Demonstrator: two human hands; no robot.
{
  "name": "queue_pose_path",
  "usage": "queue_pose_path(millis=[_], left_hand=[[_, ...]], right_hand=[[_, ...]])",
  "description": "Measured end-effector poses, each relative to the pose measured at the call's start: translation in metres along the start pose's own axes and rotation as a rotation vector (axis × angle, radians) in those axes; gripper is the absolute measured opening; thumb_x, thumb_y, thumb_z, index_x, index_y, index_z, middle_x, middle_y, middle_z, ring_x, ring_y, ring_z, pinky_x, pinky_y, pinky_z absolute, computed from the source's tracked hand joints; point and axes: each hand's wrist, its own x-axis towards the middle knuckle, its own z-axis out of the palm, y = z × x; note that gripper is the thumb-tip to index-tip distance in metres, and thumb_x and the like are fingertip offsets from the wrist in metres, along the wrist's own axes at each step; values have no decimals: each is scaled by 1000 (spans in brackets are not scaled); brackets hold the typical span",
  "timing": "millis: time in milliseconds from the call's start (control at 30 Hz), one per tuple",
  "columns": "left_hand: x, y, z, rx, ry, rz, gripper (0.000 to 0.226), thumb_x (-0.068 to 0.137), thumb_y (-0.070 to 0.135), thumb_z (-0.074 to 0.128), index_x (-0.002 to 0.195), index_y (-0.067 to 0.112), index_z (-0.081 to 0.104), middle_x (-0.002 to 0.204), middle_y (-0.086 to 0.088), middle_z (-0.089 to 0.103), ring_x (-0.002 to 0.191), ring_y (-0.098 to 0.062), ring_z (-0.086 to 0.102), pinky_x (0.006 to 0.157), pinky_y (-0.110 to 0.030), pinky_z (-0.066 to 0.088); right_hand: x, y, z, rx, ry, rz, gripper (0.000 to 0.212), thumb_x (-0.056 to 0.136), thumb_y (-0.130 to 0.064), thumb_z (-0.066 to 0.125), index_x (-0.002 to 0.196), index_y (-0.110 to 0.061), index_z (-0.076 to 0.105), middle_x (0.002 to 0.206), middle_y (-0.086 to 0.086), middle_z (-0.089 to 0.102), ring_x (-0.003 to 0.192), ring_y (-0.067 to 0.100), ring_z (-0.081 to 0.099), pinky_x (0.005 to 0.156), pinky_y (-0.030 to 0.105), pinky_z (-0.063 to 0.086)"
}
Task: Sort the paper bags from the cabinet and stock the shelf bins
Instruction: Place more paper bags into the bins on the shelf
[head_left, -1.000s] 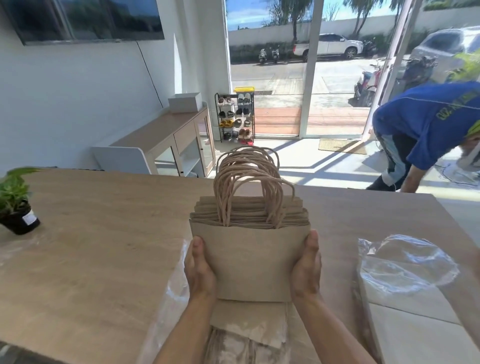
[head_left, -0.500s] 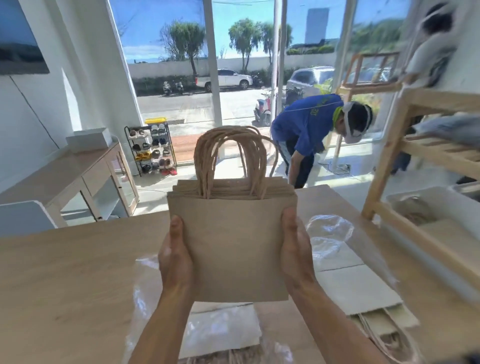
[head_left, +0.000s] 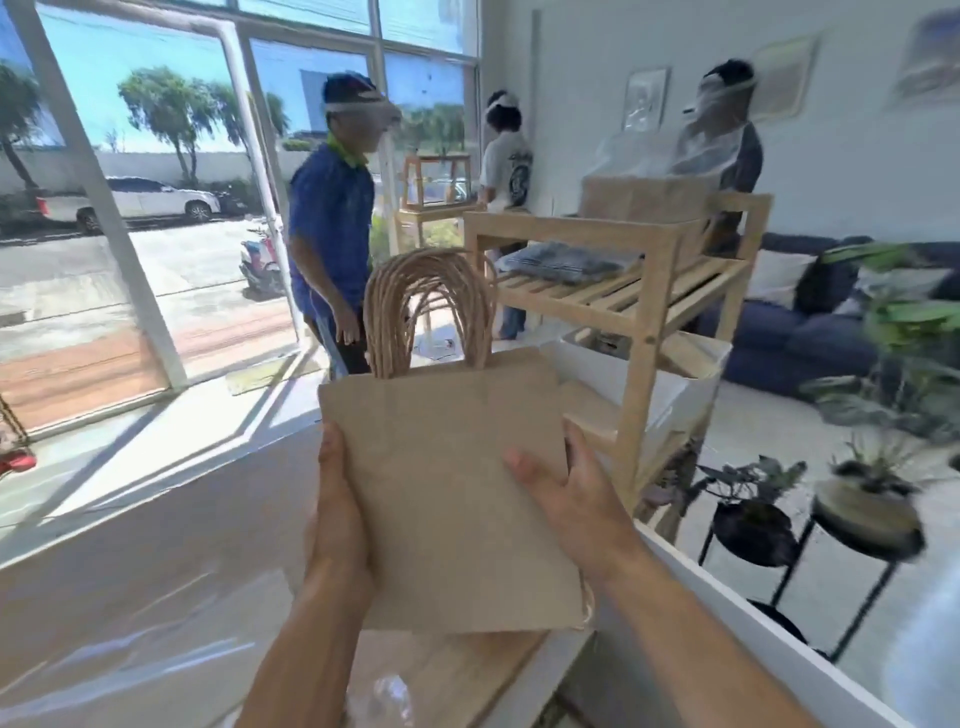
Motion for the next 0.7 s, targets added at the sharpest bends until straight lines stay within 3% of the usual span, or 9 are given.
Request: queue_pose_path(millis=[67,200,300,467,567,633,700], left_hand=[[-4,-6,24,32,-75,5,89,51,95,48,106,31,74,101,0,76,97,-23,69,93,-45,50],[-22,-20,75,73,-167,-15,83,53,95,50,104,32,72,103,0,74,99,-20,68,83,-40,52],[-49,-33,116,113,-271,-69,64,70,82,52,100,29,72,92,1,76,89,-20,70,70,-35,50],[-83,-59,182,239,-406,-93,65,70,71,61,114,24,64,99,-2,74,89,-23,71,72,-36,53],[-110,-66,214,307,-466,-115,35,84,47,59,105,18,61,92,-5,69,81,-21,65,65,-31,47],[-125,-73,234,356,-500,-142,28,85,40,57,101,17,62,90,-7,70,77,-23,65,65,-30,47],[-131,-77,248,387,-504,-152,26,85,38,58,99,17,64,89,-8,72,78,-25,65,68,-30,48]], right_hand=[[-7,-2,-27,3,48,-10,51,71,-47,75,116,-33,56,108,-9,72,95,9,70,77,30,57],[-21,-6,-83,10,171,-6,68,59,-61,78,118,-34,57,108,-8,73,98,15,71,83,39,56],[-34,-5,-126,7,295,-23,55,68,-57,76,114,-31,60,104,-8,73,95,14,71,82,38,57],[-58,-3,-202,76,453,32,27,88,-32,66,114,-25,61,104,-3,74,94,17,71,86,44,56],[-69,-5,-239,107,500,58,21,91,-27,61,111,-22,62,101,-1,74,86,14,72,74,34,58],[-75,-8,-263,118,519,88,18,92,-28,61,108,-23,62,98,-1,75,83,14,73,68,31,57],[-77,-10,-278,118,544,110,14,92,-28,61,106,-23,63,98,-1,74,86,17,72,74,36,58]])
